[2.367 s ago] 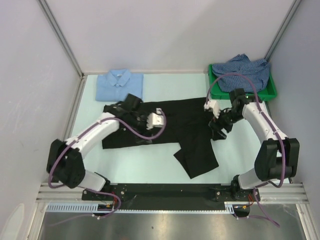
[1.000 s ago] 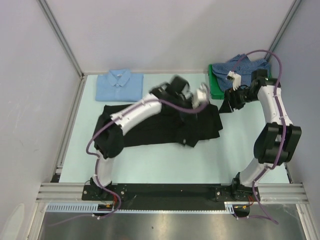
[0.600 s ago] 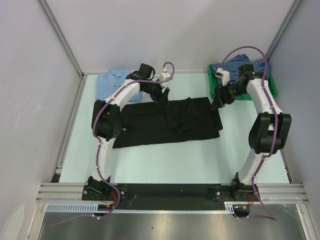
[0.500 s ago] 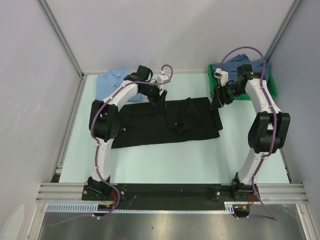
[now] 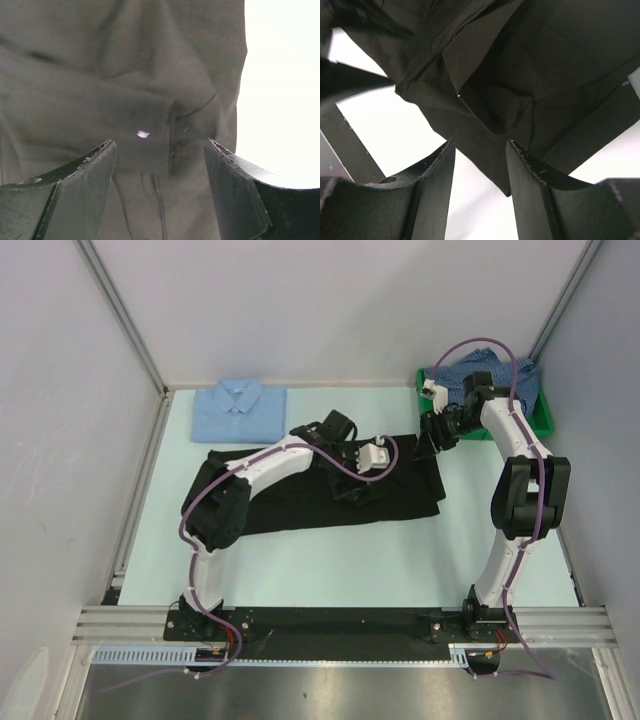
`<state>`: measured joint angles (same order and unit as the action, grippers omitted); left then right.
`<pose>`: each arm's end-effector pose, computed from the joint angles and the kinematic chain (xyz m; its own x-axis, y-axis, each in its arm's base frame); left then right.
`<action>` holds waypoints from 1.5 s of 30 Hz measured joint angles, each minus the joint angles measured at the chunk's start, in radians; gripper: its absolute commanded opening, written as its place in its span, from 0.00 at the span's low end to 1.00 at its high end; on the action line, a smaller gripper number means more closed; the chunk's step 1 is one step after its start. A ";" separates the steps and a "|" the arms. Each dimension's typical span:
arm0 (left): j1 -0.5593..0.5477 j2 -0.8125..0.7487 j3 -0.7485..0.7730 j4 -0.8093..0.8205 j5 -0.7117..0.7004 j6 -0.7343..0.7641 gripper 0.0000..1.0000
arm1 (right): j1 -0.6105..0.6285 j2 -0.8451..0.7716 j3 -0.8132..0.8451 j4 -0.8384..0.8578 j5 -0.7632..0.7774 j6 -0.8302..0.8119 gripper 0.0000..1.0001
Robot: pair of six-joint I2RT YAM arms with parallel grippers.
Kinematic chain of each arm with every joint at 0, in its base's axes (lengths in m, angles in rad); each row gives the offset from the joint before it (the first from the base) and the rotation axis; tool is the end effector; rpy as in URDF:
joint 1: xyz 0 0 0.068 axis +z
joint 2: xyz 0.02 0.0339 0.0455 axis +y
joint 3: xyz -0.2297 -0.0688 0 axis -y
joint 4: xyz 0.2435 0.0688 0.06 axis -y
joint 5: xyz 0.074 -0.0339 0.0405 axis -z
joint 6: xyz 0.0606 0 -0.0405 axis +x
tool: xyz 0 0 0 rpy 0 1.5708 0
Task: Fold and stack the long sleeve shirts
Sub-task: Fold the shirt
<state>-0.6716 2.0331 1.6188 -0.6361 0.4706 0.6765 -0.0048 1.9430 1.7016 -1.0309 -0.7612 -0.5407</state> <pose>0.3220 -0.2910 0.1649 -0.0719 0.7700 -0.6340 0.9953 0.0967 0.0045 0.3892 0.0399 0.2149 -0.7168 -0.3692 -0.5915 -0.6629 0.6239 0.4139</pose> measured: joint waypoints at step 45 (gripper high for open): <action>0.030 0.062 0.219 0.015 -0.128 -0.036 0.00 | 0.073 0.000 -0.117 0.108 -0.030 0.027 0.55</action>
<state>-0.6418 2.0949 1.8378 -0.6212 0.3428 0.6407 0.0685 1.9434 1.5841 -0.9234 -0.7914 -0.5133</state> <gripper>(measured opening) 0.008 0.505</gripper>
